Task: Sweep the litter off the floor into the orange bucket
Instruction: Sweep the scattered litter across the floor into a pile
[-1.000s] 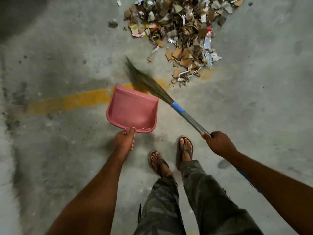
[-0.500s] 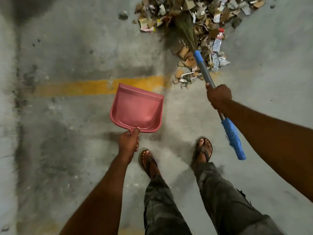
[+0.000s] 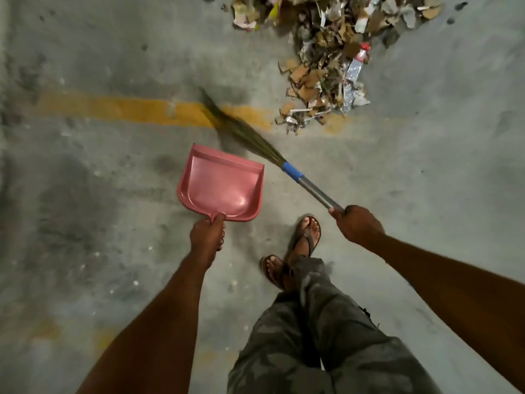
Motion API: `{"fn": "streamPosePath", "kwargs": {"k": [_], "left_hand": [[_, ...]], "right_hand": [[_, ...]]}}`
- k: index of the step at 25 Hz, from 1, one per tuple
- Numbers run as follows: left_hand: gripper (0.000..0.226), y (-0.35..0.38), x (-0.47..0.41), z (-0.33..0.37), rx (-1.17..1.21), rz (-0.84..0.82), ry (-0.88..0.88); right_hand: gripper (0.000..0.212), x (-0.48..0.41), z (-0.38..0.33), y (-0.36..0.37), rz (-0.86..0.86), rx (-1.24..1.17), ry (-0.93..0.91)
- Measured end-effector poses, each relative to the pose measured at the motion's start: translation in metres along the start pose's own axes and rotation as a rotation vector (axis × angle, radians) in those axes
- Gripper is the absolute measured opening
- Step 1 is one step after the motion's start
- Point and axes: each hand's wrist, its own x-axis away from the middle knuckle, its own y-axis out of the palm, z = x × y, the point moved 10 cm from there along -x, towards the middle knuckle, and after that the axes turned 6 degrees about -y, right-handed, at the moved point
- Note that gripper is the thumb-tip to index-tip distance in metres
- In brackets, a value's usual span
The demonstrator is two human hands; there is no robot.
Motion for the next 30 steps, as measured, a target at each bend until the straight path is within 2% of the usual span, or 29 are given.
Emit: {"fn": "streamPosePath", "kwargs": {"k": [3,5,6,8,10,12,14,17,20,22,25,27,30], "left_hand": [[0.037,0.011,0.005,-0.023,-0.001,-0.028,-0.002],[0.036,0.018,0.014,-0.031,0.019,-0.049,0.018],[0.036,0.021,0.018,-0.032,0.035,-0.055,0.035],[0.036,0.025,0.032,-0.034,0.055,-0.061,0.061],[0.035,0.032,0.045,-0.032,0.065,-0.066,0.074],[0.036,0.038,0.053,-0.033,0.077,-0.064,0.082],[0.037,0.045,0.060,-0.035,0.097,-0.057,0.082],[0.037,0.057,0.070,-0.042,0.108,-0.049,0.060],[0.036,0.072,0.072,-0.051,0.100,-0.033,0.031],[0.036,0.087,0.074,-0.055,0.098,-0.024,0.002],[0.036,0.117,0.081,-0.047,0.113,-0.013,-0.039],[0.036,0.142,0.087,-0.032,0.140,-0.013,-0.049],[0.035,0.175,0.096,0.002,0.166,-0.017,-0.033]], "right_hand": [[0.060,-0.006,0.019,-0.013,0.027,0.107,0.084],[0.060,-0.016,0.021,-0.028,0.071,-0.002,0.154],[0.058,-0.020,0.020,-0.037,0.096,-0.114,0.197],[0.050,-0.022,0.015,-0.048,0.119,-0.492,0.248],[0.040,-0.014,0.007,-0.048,-0.010,-0.885,0.291],[0.041,0.009,-0.002,-0.050,-0.217,-1.059,0.269],[0.046,0.028,0.005,-0.046,-0.331,-0.970,0.203],[0.054,0.038,0.030,-0.022,-0.388,-0.781,0.165],[0.056,0.030,0.063,0.002,-0.471,-0.623,0.213],[0.056,0.014,0.092,-0.007,-0.463,-0.510,0.233],[0.056,-0.028,0.126,-0.051,-0.320,-0.528,0.238],[0.057,-0.067,0.132,-0.100,-0.164,-0.582,0.233],[0.059,-0.112,0.123,-0.188,0.095,-0.493,0.168]]}}
